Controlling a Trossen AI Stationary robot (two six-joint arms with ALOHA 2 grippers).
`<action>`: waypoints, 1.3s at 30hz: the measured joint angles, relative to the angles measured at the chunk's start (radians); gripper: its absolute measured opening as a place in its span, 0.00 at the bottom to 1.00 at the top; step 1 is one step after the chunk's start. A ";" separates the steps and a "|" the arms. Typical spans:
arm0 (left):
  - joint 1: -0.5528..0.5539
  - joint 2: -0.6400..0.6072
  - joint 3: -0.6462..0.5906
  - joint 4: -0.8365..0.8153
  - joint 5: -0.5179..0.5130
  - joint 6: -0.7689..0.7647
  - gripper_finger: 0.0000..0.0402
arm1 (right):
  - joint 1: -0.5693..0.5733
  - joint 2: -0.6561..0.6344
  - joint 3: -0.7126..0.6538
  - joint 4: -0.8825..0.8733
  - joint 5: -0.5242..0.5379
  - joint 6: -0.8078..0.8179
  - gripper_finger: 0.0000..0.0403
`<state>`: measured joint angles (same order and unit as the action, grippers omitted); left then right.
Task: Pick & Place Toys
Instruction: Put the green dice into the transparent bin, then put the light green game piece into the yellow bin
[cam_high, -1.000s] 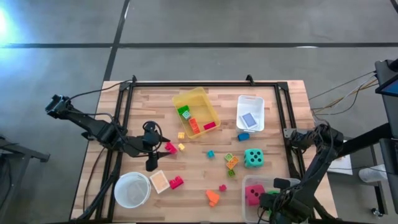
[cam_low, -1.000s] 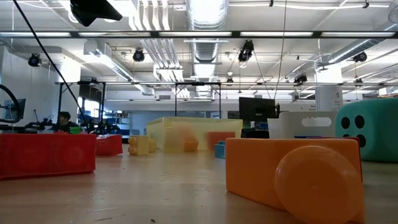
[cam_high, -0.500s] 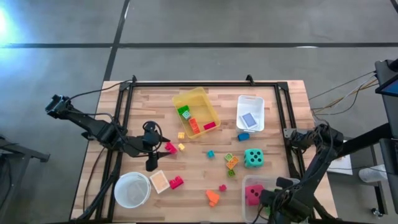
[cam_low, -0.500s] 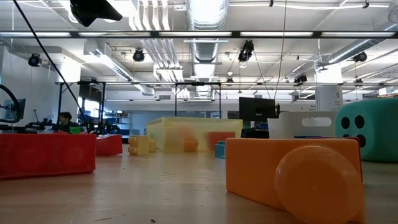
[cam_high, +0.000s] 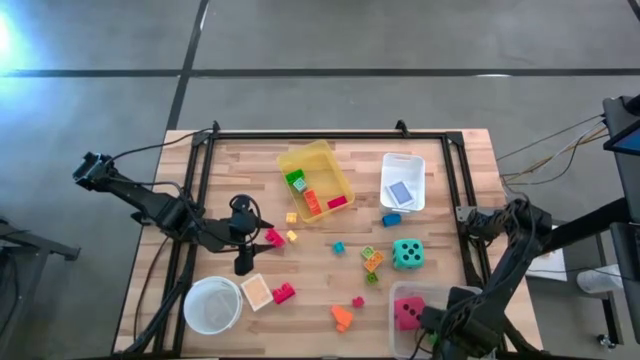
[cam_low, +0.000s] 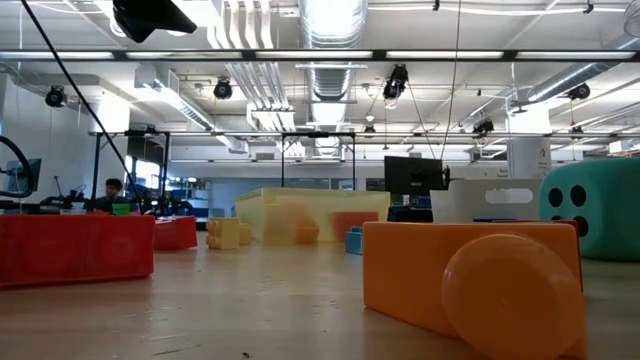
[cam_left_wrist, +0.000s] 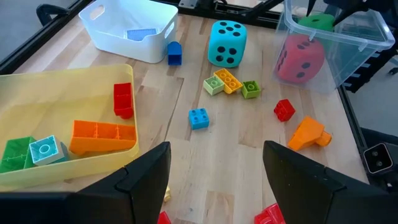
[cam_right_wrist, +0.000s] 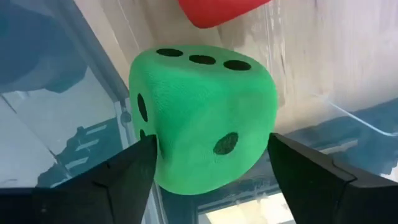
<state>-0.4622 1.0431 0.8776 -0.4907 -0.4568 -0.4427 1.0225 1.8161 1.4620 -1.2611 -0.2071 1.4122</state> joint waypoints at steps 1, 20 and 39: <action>0.000 0.000 0.000 0.000 0.000 0.000 0.64 | 0.000 -0.003 0.000 0.001 0.000 0.005 0.76; 0.000 0.000 0.000 0.000 -0.004 -0.002 0.64 | 0.000 -0.162 0.004 0.071 0.112 0.170 0.78; 0.001 0.000 0.000 -0.011 -0.101 -0.002 0.64 | -0.137 -0.181 0.218 -0.120 0.447 -0.248 0.78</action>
<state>-0.4610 1.0431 0.8776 -0.5021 -0.5583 -0.4444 0.8853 1.6356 1.6802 -1.3810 0.2394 1.1641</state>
